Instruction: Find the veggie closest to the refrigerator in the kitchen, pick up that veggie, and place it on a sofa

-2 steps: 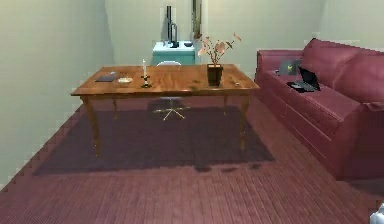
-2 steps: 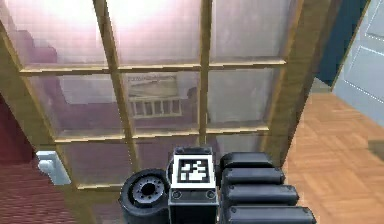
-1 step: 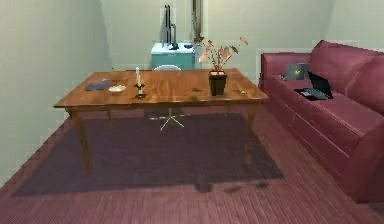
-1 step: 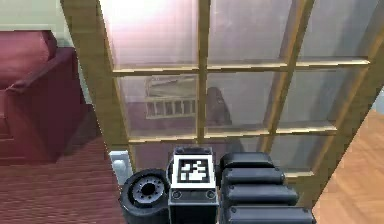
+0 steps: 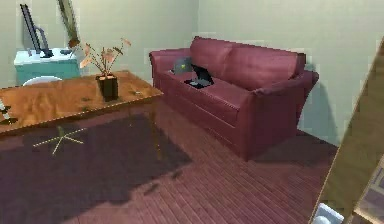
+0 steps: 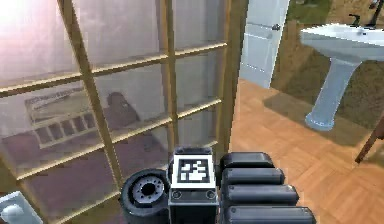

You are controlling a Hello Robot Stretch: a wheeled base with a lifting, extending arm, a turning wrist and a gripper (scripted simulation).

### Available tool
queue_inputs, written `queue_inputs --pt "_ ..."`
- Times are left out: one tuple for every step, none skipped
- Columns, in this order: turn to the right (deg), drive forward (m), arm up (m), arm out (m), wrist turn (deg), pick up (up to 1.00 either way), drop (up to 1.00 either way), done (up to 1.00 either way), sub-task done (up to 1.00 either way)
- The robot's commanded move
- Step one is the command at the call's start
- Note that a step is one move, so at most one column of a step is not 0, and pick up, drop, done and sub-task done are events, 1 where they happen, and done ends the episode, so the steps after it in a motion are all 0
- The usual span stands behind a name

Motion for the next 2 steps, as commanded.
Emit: queue_inputs --pt "0.0 1.00 0.00 0.00 0.0 0.00 0.00 0.00 0.00" --pt "3.0 0.00 0.00 0.00 0.0 0.00 0.00 0.00 0.00"
